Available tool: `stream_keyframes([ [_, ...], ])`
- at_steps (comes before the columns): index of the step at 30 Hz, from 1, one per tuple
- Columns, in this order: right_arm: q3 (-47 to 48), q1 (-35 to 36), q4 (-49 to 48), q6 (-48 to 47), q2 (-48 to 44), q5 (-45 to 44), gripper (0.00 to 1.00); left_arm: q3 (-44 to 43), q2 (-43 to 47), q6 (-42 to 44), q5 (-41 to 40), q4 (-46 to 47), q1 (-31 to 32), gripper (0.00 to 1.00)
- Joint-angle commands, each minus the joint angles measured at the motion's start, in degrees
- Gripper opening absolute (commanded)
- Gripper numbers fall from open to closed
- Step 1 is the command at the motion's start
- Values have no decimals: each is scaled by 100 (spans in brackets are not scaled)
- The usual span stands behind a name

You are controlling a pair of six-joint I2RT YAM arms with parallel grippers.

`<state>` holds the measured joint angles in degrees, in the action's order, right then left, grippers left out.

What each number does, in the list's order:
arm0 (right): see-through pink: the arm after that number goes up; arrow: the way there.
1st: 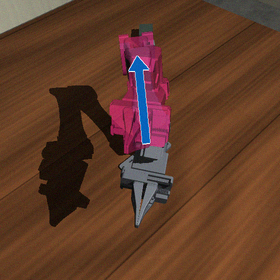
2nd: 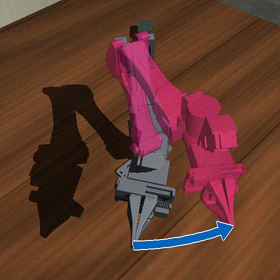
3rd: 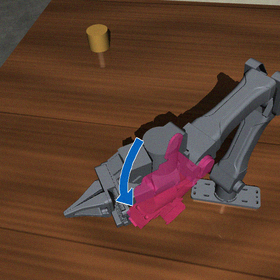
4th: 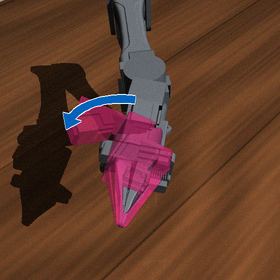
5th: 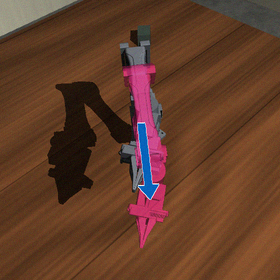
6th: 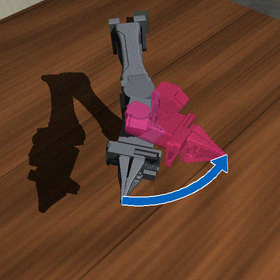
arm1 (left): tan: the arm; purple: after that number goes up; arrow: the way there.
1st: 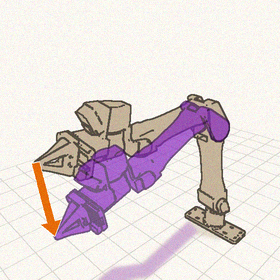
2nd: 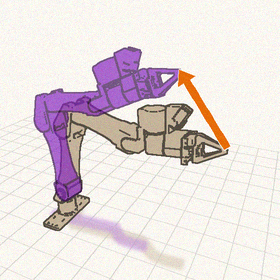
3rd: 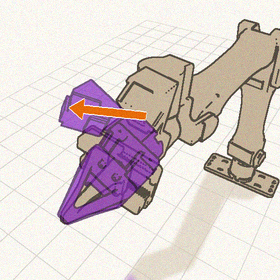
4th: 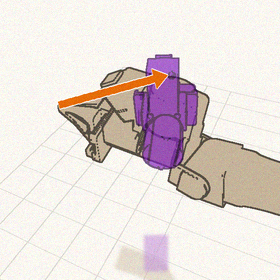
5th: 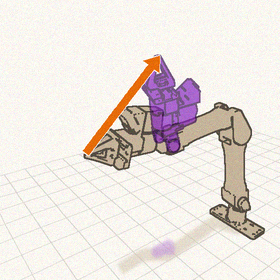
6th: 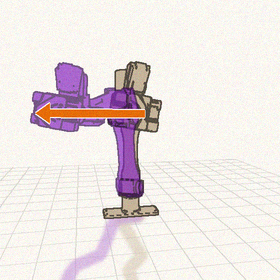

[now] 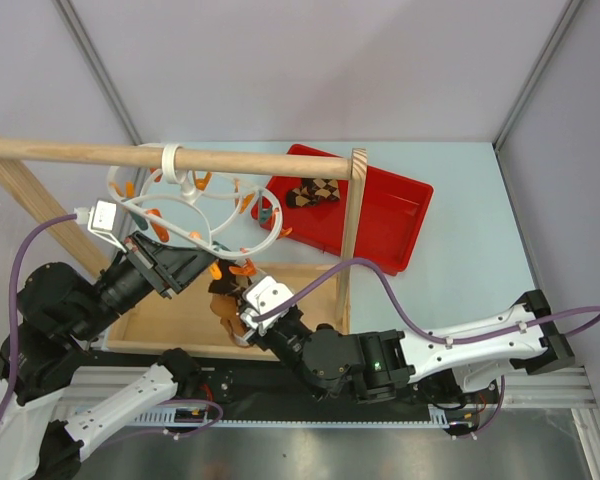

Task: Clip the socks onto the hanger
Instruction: Clamp the sock onto the hanger.

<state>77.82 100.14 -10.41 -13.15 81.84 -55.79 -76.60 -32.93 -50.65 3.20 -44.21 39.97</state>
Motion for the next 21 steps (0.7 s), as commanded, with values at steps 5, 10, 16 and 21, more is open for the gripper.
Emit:
stream_keyframes([
  [5,576,-38,30,198,279,42,0,66,23,-270,-259,70,-6,0],
  [10,620,-91,48,304,332,-2,0,92,58,-261,-285,18,-6,0],
  [16,646,-117,-110,401,262,156,0,391,339,-261,-311,201,-6,16],
  [21,638,-144,-206,559,166,367,0,593,489,-261,-311,290,2,43],
])
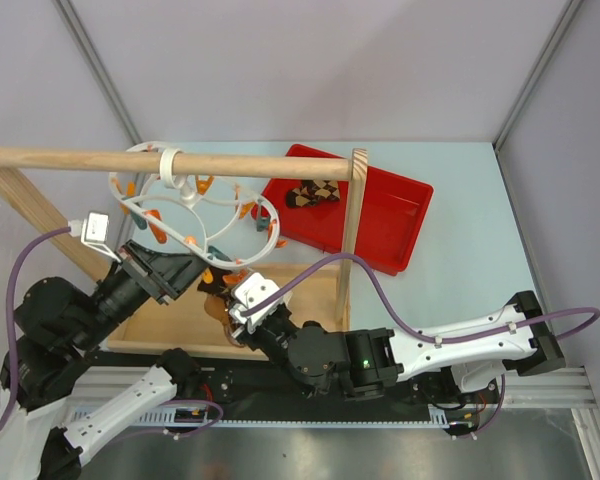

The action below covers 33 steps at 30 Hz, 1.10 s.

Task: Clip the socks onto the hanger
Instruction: Clamp the sock onto the hanger, then rotate the hanger at the clothesline.

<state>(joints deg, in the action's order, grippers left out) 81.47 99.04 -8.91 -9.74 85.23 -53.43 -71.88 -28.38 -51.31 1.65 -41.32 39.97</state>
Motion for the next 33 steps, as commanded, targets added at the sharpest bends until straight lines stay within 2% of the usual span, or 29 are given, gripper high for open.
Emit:
stream_keyframes([
  [1,281,-43,-375,235,-182,183,0,121,34,-195,-156,1,2,44],
  [7,334,-87,-305,437,-147,385,0,121,52,-169,-332,-7,2,56],
  [8,334,-87,-296,455,-138,412,0,113,52,-178,-367,-25,-6,59],
  [9,352,-87,-270,464,-138,438,0,104,69,-186,-385,-43,-6,68],
  [10,378,-104,-235,525,-121,482,3,95,96,-169,-420,-69,-6,70],
  [13,440,-149,2,657,-112,474,22,95,280,-143,-560,-227,-6,75],
  [14,431,-166,125,710,-129,491,32,104,341,-134,-604,-340,-6,75],
  [17,396,-201,484,947,-243,535,45,139,658,-125,-806,-656,2,82],
  [20,291,-228,863,1254,-436,500,50,235,1088,-99,-965,-929,-6,84],
  [25,-34,-263,1575,1536,-841,807,53,481,1817,33,-824,-1106,-6,83],
  [30,-869,-219,1173,1326,-1421,2201,56,455,2178,174,-1043,-1773,-6,78],
  [33,-1046,-210,700,1229,-1308,2600,50,385,2372,296,-1359,-2011,2,77],
])
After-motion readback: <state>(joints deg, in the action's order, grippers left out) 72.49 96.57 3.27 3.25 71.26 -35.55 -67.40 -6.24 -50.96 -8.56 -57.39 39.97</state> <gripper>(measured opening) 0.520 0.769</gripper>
